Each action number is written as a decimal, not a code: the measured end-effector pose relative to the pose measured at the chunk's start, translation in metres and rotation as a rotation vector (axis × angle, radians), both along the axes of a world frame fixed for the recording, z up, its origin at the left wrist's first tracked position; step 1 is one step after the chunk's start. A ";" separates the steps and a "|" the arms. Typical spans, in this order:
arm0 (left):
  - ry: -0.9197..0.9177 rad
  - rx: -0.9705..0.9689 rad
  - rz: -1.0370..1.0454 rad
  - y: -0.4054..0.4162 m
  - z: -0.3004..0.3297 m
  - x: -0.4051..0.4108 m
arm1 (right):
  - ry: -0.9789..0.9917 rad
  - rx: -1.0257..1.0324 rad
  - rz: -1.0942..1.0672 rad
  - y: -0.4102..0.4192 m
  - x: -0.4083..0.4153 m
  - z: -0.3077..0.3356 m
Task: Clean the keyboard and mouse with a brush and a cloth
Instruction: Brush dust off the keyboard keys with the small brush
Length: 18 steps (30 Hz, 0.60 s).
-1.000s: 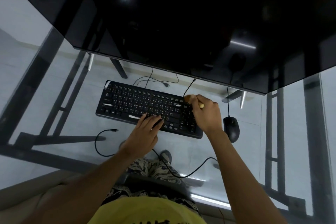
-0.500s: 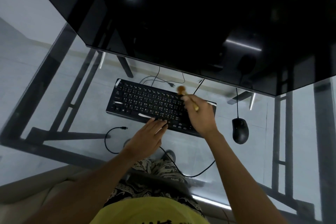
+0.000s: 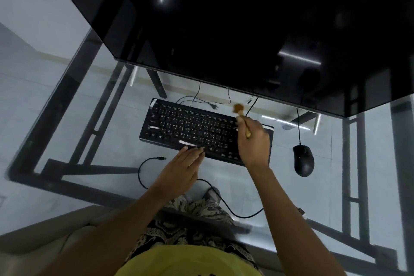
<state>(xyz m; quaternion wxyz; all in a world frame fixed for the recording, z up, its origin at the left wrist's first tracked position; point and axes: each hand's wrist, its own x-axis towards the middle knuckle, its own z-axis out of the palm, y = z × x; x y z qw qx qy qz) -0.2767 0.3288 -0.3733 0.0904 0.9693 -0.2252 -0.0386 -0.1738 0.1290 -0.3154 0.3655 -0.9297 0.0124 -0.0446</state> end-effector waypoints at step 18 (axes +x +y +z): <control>-0.006 -0.002 0.101 0.133 -0.010 -0.013 | -0.017 0.044 -0.125 0.082 -0.013 -0.011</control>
